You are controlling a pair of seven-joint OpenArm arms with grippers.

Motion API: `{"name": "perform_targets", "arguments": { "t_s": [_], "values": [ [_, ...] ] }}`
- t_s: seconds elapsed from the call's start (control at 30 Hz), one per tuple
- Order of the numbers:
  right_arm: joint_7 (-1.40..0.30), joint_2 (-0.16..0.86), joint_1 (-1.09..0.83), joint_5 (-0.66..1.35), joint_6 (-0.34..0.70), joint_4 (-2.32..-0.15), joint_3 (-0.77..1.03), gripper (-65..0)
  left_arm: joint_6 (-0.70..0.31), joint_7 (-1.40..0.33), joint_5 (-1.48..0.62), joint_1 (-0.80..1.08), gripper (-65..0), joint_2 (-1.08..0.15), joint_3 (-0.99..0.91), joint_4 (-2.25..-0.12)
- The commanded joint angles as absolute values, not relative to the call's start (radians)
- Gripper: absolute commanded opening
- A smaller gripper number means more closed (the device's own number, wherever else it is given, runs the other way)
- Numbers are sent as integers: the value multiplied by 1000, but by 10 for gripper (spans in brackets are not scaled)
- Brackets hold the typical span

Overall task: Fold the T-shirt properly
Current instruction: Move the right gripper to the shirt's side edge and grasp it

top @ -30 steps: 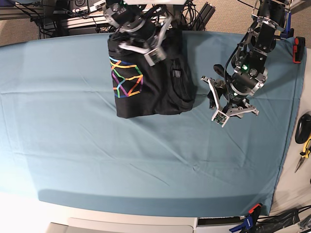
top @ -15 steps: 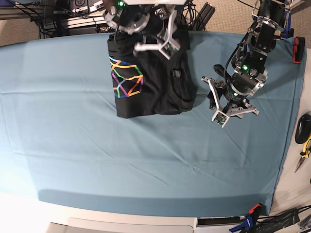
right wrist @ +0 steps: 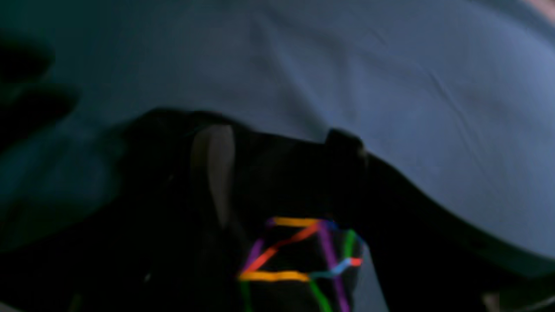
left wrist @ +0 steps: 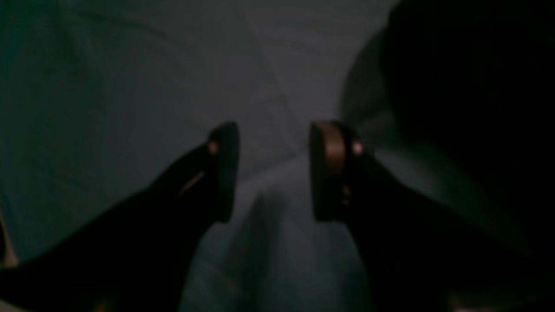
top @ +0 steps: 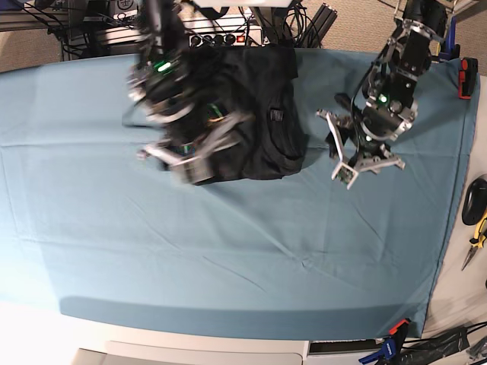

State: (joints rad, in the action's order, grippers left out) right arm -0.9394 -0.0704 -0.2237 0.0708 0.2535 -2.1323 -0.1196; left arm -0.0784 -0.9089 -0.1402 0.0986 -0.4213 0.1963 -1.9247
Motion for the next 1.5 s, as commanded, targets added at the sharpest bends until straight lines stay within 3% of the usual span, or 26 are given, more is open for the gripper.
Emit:
{"name": "perform_targets", "arguments": {
  "t_s": [0.0,0.23,0.3,0.67,1.0,1.23,1.33,1.47],
  "values": [
    [-929,-75,-207,143,250,-2123,-64,-315,-72,-890,-135,90,-371,-430,191,-1941],
    [-1015,-75,-136,509,327,-1903,256,-312,-99,-886,-136,102,-371,-430,191,-1940],
    [-1026,-75,-110,560,340,-1832,290,-277,-102,-883,-136,102,-371,-430,191,-1940],
    [-1034,-70,46,564,340,-1684,300,-256,-102,-883,-136,103,-371,-430,191,-1939],
    [-1041,-70,70,604,341,-1505,300,-256,-102,-879,-136,103,-371,-429,191,-1930],
    [-1085,-72,80,688,401,-1470,300,-257,-102,-879,-136,102,-371,-429,191,-1930],
    [-1095,-72,81,691,428,-1470,300,-330,-101,-883,-147,102,-371,-430,191,-1930],
    [-1105,-72,80,670,430,-1470,300,-574,-103,-876,-216,92,-371,-433,172,-1952]
  ]
}}
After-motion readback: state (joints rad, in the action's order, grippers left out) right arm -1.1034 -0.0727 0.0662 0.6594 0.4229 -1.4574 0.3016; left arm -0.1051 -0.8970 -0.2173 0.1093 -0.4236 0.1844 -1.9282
